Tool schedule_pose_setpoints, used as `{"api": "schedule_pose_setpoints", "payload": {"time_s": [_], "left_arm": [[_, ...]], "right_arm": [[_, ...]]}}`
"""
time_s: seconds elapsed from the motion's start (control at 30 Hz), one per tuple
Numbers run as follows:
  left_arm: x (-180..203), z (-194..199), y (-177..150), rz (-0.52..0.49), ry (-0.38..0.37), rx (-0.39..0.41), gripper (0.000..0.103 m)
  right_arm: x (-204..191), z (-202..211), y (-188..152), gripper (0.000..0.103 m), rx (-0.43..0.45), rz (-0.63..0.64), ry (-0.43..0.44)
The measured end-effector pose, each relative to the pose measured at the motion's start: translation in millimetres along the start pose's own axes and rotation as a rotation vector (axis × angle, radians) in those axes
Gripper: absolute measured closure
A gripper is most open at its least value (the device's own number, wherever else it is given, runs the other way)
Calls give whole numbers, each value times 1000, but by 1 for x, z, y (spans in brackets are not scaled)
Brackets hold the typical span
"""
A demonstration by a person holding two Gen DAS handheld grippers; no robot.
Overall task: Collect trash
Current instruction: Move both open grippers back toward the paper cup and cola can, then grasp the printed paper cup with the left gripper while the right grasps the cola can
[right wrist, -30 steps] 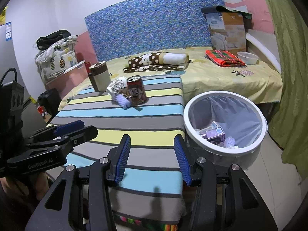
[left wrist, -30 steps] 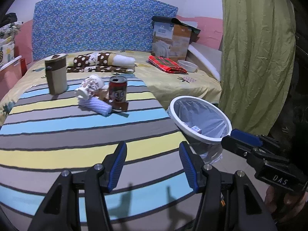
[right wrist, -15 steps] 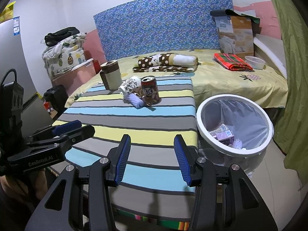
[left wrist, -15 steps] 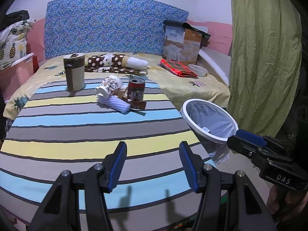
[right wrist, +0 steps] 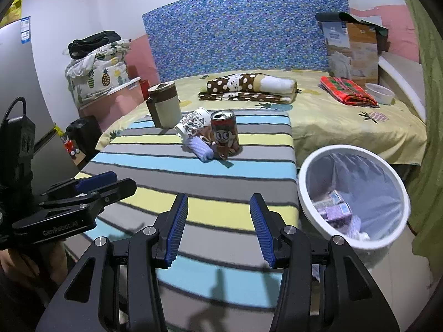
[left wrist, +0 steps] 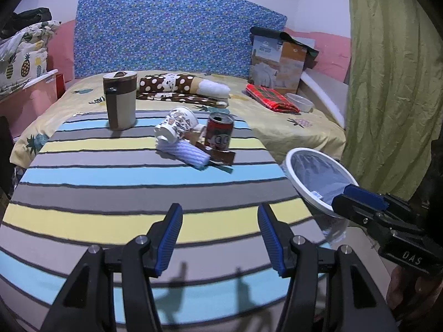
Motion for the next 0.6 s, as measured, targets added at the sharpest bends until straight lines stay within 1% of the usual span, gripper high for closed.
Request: {"api": "schedule_pose_setpoints", "payload": {"time_s": [0.17, 0.23, 0.27, 0.43, 0.6], "left_arm": [[-17, -16, 20, 4, 23, 7, 44], [-23, -24, 27, 3, 26, 7, 44], [-26, -28, 30, 1, 33, 4, 44], [-38, -53, 47, -8, 48, -10, 44], [-42, -74, 61, -31, 40, -22, 44]], "right_arm": [[2, -15, 11, 52, -2, -8, 16], [3, -21, 14, 45, -7, -11, 18], [3, -26, 16, 44, -10, -10, 19], [4, -40, 23, 43, -26, 3, 18], [8, -56, 31, 43, -41, 14, 17]]}}
Point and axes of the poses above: each gripper's, at about its wrist camera, not at the fingertips, and z roughly against the way its jaws point, x to its right, y to its top, the point moved 9 cm from there along -z, roughly the way its jaws point, and after that the axes turned 7 degrees about z, right-handed, at the moved point
